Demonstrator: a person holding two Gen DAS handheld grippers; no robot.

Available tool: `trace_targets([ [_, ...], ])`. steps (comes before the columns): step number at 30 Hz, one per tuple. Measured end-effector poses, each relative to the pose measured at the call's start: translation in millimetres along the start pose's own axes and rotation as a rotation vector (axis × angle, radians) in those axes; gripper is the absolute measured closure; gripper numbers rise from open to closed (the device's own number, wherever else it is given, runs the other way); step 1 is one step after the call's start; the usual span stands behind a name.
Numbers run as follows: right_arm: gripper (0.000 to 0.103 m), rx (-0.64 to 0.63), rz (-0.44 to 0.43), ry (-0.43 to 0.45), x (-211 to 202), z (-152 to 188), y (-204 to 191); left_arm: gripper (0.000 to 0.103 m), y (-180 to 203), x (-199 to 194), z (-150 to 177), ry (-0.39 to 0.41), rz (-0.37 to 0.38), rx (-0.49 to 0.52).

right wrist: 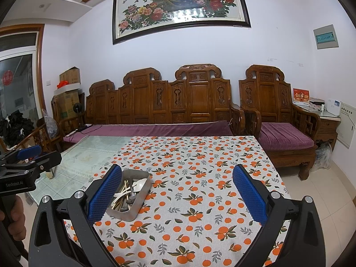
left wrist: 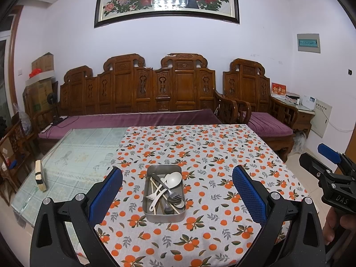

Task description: Organize utensils

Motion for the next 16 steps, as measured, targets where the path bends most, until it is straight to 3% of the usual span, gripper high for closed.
trace_targets([
  [16, 0.003, -0.001, -0.002, 0.0, 1.3, 2.4, -0.9, 0.008, -2.5, 1.5, 2.3, -0.001, 0.003, -0.005],
])
Point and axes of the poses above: each gripper's, at about its wrist camera, not at the fingertips, and x roughly the way its jaws point, y to its right, z to its underside, the point moved 6 cm from there along x, roughly the way its jaws point, and after that the axes turned 7 degrees about z, right-handed, at the moved point
